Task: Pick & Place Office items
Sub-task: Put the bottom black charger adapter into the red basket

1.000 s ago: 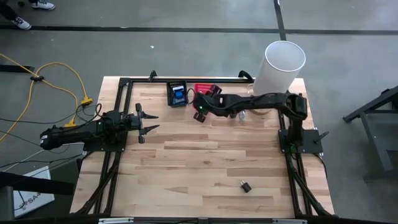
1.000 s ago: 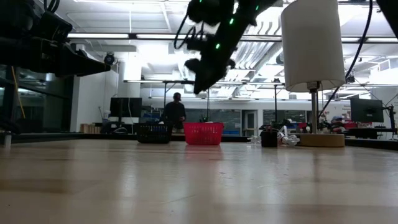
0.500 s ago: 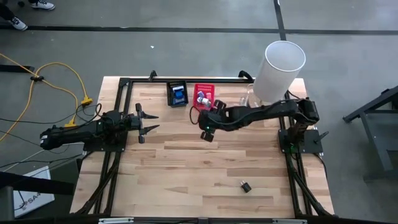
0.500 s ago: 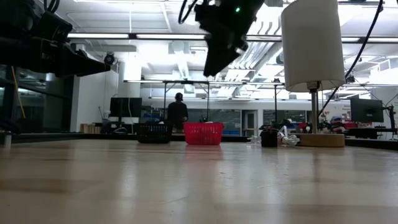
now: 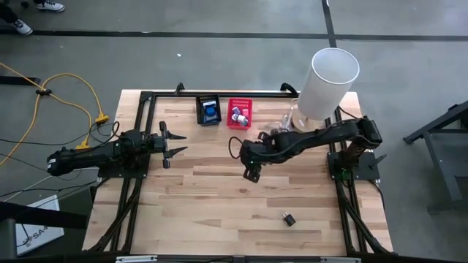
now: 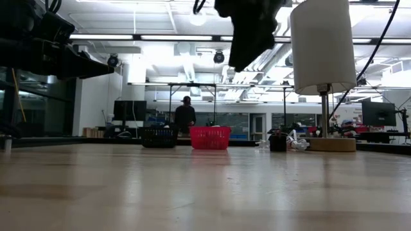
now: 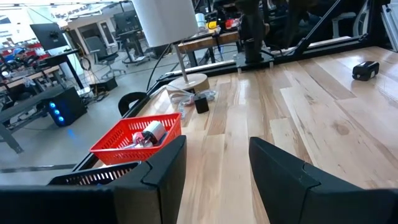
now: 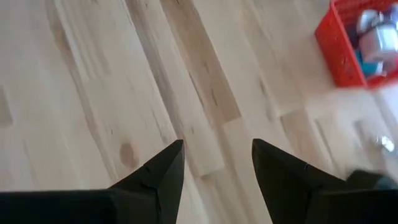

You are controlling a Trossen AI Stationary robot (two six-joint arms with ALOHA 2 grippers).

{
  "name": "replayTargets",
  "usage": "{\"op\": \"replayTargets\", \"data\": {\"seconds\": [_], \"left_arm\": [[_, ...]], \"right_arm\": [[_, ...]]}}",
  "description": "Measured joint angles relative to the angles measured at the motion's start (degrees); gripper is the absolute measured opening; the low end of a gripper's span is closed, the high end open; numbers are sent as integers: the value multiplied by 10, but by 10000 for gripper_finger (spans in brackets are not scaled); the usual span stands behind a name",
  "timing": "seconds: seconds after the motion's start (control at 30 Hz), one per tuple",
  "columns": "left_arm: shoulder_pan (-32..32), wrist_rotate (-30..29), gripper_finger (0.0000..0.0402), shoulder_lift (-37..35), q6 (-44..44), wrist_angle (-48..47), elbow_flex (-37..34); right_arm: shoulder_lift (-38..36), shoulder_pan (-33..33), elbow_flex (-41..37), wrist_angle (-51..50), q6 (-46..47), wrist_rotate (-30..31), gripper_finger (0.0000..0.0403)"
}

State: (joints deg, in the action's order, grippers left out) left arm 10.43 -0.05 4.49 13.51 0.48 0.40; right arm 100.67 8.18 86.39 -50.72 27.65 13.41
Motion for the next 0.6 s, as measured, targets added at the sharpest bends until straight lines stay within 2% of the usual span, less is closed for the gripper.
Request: {"op": "replayTargets", "data": {"seconds": [0.27,0.6], "left_arm": [[0,0,167,0,0,0,0],[0,0,167,0,0,0,0]], "right_arm": [[-16,53,0,-99,140,12,175],[-17,167,0,-188,346,49,175]]}}
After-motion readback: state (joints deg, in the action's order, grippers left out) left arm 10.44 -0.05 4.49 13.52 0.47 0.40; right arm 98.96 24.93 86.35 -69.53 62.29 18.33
